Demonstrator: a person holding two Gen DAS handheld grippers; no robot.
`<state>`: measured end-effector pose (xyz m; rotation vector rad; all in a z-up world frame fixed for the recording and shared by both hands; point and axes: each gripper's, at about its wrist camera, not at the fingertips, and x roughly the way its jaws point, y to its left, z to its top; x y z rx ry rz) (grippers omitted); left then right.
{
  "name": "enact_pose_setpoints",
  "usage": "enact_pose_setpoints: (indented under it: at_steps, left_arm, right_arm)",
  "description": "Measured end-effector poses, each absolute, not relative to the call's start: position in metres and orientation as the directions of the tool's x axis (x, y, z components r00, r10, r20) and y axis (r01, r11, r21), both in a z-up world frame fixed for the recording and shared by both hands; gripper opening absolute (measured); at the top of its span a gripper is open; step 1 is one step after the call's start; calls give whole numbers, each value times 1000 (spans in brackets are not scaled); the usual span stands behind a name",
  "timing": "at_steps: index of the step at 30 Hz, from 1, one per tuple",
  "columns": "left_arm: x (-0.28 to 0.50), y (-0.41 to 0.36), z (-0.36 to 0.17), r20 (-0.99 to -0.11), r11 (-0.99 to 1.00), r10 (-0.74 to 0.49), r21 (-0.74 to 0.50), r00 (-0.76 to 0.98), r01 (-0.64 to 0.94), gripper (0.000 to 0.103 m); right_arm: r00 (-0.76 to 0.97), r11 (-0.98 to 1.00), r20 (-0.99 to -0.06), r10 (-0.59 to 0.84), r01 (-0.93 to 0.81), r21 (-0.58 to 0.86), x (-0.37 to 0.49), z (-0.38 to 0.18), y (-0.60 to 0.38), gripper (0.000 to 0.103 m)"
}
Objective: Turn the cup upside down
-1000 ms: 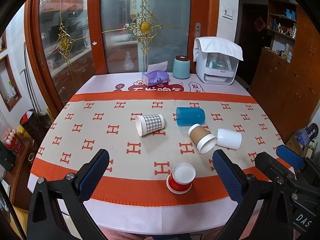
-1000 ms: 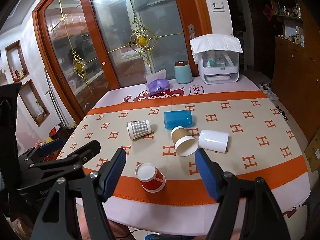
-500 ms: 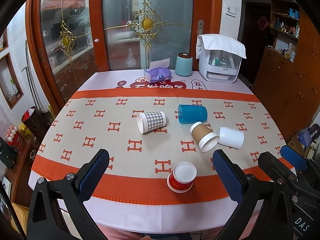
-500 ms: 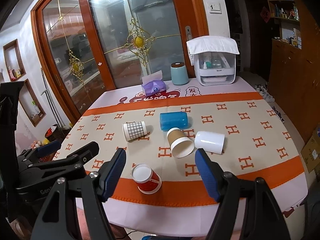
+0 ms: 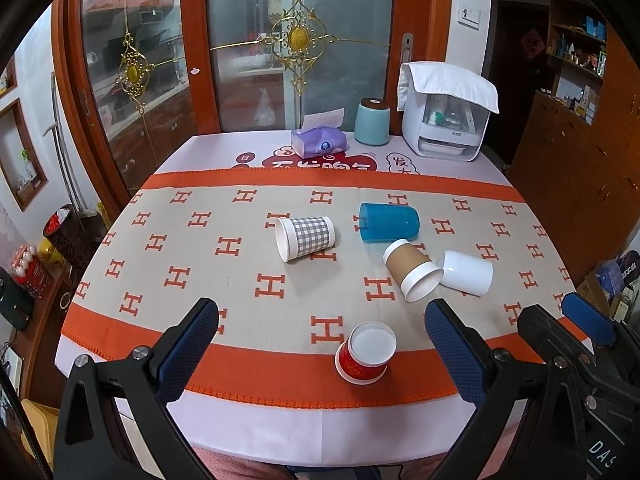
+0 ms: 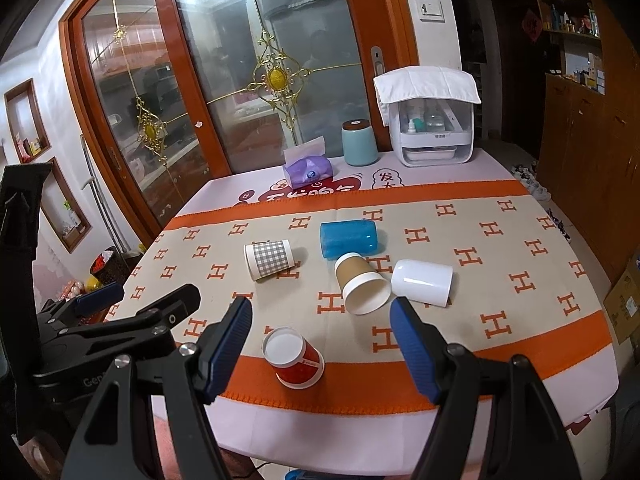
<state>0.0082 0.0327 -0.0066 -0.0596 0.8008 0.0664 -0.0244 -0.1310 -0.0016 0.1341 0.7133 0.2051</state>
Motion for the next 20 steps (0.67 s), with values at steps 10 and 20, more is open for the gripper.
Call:
enact_pose_setpoints:
  at_steps: [10, 20]
  left_arm:
    - [13, 33, -10, -728, 996, 43, -22, 684, -86, 102]
    - [16, 35, -15, -736, 996, 44, -21, 675, -87, 102]
  right_arm:
    - [734, 971, -638, 234, -140, 194, -22, -5, -131, 72]
    - [730, 970, -641, 235, -139, 197, -20, -8, -130, 72]
